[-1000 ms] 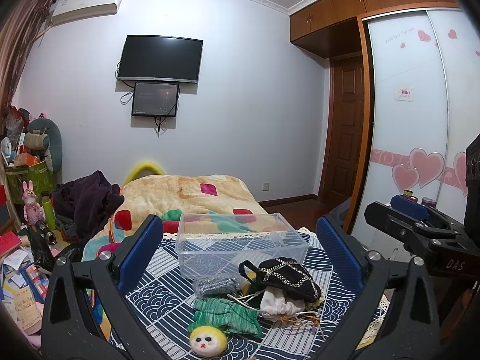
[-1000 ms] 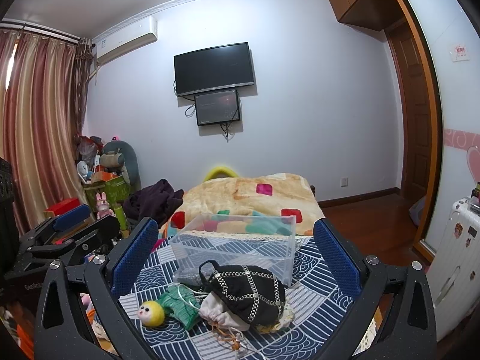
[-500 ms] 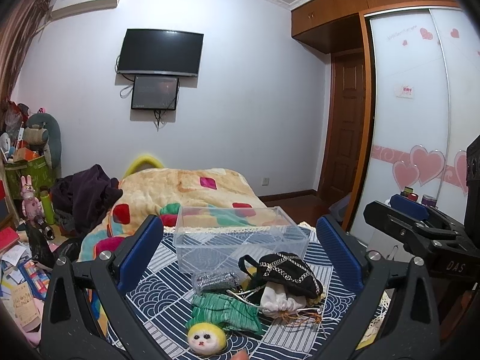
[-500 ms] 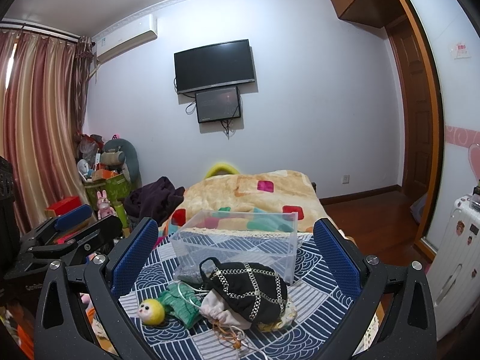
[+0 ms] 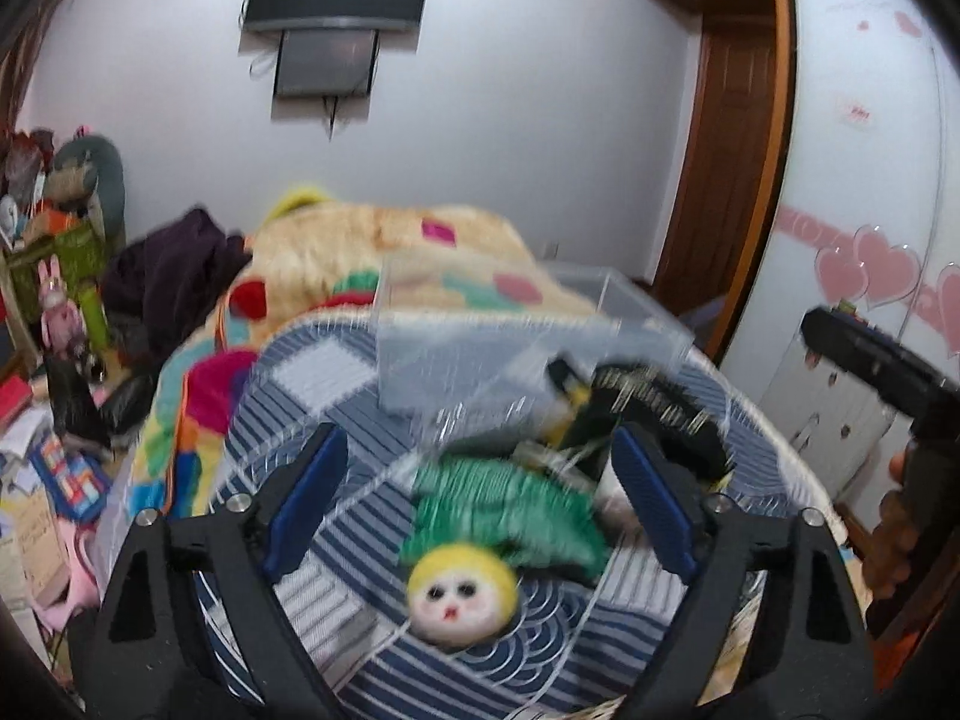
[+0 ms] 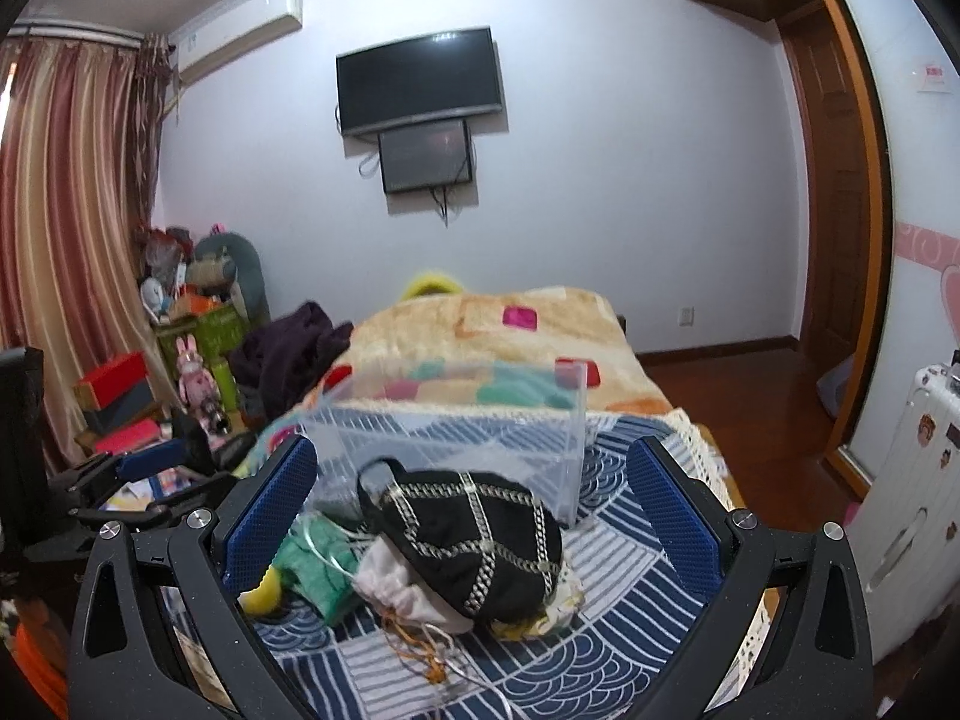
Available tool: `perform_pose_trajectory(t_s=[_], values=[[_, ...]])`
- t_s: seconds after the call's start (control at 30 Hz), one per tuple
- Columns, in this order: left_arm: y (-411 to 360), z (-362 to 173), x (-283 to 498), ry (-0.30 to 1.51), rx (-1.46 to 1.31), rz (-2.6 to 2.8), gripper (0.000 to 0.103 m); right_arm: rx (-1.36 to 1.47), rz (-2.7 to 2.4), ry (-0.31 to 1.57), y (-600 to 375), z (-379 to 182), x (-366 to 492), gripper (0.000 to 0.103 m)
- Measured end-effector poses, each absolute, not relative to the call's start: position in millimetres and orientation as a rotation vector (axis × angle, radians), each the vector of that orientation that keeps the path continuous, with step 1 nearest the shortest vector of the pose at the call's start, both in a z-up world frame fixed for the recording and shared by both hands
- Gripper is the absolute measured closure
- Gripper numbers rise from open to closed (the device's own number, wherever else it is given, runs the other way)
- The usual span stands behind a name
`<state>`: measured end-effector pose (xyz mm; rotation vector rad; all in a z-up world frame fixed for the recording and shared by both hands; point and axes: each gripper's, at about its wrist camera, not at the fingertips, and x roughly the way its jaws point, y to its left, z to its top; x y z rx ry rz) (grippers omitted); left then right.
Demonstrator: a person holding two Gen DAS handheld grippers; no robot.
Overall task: Organize soft objects
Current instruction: 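Grasp the black chain-trimmed bag with the right tool while the left tool grasps the doll-face ball, then carry the bag into the clear box and open the right tool while the left drops the ball in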
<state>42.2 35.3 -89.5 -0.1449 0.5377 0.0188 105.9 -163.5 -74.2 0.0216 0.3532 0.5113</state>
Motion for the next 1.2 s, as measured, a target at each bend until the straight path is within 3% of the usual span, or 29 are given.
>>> perform_pose_trajectory(t_s=[0.33,0.5,0.6,0.9,1.2], values=[[49,-133,61,0.678,-0.228,-0.021,0.028,-0.019,0.595,0.555,-146,-114,128,0.016],[44,-148,65,0.728,-0.224,-0.051,0.050,-0.004,0.600,0.637,-146,-130,141,0.031],[42,-151,62,0.737,-0.220,-0.056,0.058,0.028,0.613,0.681,-151,-138,149,0.040],[42,-138,54,0.697,-0.194,-0.031,0.060,0.028,0.624,0.683,-153,-135,148,0.072],[52,-107,46,0.607,-0.183,0.000,0.060,0.081,0.625,0.595,-163,-112,145,0.081]])
